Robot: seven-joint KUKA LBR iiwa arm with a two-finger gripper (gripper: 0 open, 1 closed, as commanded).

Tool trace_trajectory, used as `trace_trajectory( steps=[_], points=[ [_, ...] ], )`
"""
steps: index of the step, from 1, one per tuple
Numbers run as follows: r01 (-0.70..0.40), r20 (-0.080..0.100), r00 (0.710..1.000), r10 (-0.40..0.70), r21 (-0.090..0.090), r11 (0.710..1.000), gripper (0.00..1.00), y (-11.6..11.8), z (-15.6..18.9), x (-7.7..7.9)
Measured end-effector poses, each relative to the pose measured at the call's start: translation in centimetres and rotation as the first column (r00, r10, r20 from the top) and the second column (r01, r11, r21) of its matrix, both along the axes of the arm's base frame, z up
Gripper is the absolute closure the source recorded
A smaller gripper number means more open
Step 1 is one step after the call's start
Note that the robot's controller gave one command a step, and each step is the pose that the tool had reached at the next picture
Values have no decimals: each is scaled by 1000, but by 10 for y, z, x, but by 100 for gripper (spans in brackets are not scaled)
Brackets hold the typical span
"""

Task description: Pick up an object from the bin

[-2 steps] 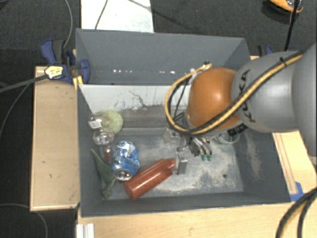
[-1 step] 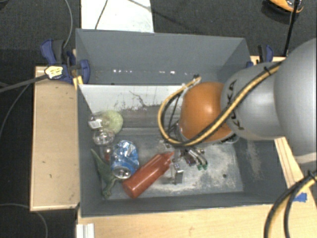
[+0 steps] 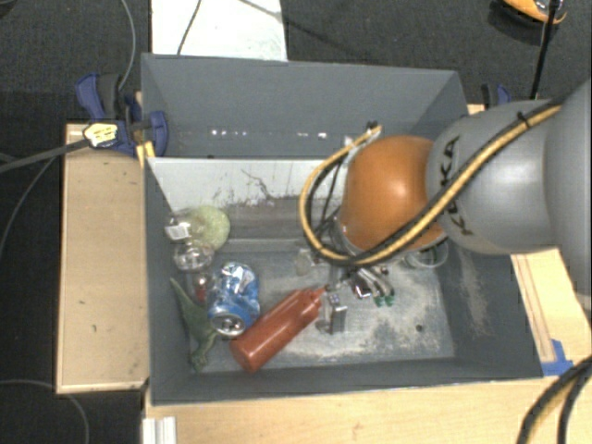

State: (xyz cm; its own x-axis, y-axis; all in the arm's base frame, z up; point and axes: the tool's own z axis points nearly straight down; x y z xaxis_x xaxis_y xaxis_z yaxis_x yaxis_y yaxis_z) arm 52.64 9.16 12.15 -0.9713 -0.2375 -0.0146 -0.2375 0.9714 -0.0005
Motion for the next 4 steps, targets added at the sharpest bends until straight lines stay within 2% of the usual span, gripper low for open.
trace_trajectory(
  steps=[1, 2, 4],
  points=[
    [-29, -11, 1000, 29, -1, 1000, 0, 22, -40, -16],
    [-183, 4, 983, 183, -2, 983, 100, 21, -51, 2],
    [-182, -2, 983, 182, -2, 983, 100, 21, -46, 0]
  ],
)
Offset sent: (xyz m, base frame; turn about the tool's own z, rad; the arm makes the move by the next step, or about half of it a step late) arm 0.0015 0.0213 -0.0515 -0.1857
